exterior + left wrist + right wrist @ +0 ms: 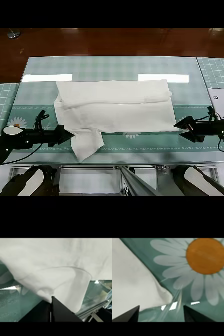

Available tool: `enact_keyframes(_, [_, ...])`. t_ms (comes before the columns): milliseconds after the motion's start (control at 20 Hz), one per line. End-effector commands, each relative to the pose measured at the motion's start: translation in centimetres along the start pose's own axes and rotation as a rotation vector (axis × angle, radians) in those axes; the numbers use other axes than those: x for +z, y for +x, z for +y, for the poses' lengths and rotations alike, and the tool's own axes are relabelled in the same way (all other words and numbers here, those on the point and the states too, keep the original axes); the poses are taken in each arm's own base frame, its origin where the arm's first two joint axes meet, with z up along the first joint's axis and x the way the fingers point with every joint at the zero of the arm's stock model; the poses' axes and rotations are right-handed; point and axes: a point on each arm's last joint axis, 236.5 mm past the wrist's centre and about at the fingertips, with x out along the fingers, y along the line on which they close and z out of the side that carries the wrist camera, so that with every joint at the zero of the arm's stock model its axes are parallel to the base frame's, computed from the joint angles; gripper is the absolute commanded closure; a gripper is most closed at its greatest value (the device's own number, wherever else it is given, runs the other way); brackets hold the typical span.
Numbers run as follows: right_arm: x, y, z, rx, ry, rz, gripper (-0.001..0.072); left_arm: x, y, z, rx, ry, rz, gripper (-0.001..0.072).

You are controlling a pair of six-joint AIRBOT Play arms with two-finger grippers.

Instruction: Fold the shirts.

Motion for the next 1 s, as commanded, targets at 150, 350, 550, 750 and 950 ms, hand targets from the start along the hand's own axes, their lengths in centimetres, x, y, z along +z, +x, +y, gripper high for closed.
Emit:
enact_keyframes(150, [1.7,1.9,3.1,0.031,-0.051,0.0,0.0086,0.3,-0.2,-1.0,-0.037,-0.006,-0.008,0.0682])
enact_keyframes(350, [2.7,1.4,5.3,0.052,-0.136,-0.008,0.0677,2.4,-1.6,-3.4,-0.073,0.071,-0.051,0.0682])
enact_keyframes(550, [3.9,-1.1,7.7,0.081,-0.208,-0.018,0.0678,4.9,-3.6,-6.0,-0.088,0.152,-0.109,0.0682])
enact_keyframes(750, [5.8,-2.8,11.7,0.182,-0.257,-0.063,0.0678,9.7,-5.1,-6.8,-0.057,0.176,-0.243,0.0682])
enact_keyframes(950, [8.6,-2.4,15.0,0.189,-0.32,-0.072,0.0678,14.9,-5.1,-7.5,-0.051,0.168,-0.235,0.0682])
